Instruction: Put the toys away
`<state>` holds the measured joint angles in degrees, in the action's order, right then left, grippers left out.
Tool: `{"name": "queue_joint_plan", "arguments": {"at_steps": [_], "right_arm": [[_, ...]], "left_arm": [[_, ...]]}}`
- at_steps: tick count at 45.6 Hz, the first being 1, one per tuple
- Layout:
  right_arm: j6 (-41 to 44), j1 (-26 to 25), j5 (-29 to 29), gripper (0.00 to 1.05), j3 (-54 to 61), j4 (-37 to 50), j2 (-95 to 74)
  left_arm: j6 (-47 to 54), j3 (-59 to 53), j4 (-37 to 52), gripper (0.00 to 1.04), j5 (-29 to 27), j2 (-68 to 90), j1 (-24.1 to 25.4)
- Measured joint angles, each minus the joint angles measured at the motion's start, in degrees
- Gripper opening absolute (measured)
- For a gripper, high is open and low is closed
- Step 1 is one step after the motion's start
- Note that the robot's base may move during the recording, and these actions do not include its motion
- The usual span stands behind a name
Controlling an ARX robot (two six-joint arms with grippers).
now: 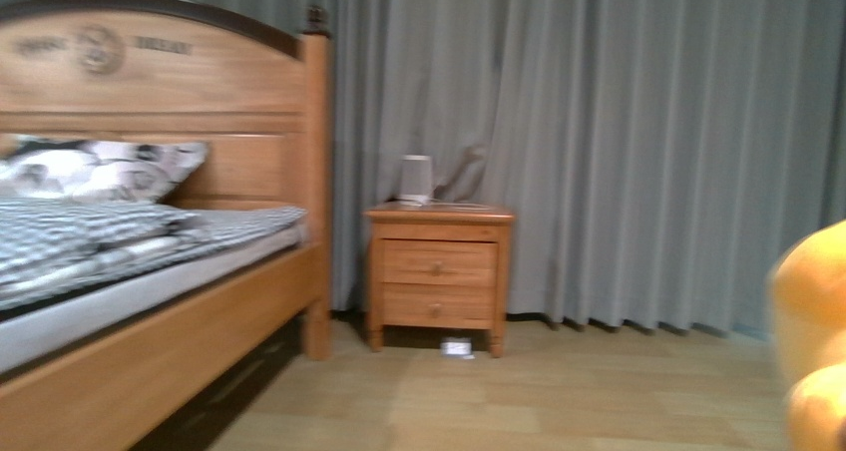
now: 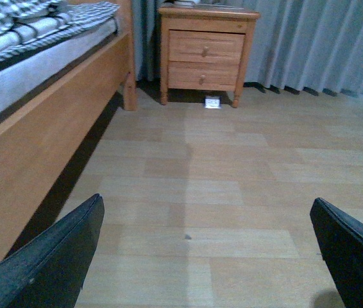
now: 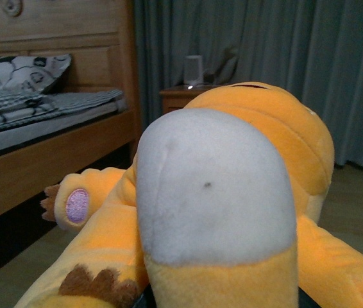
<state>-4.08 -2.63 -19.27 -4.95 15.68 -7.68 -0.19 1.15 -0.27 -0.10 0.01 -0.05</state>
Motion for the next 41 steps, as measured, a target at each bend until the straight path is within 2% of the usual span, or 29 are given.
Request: {"name": "queue_joint_plan", "arguments": {"at_steps": [41], "right_arm": [[0.0, -0.09, 0.22, 0.08, 0.04, 0.02, 0.13]], "left_arm": [[0.0, 0.0, 0.0, 0.99, 0.09, 0.02, -0.04]]}}
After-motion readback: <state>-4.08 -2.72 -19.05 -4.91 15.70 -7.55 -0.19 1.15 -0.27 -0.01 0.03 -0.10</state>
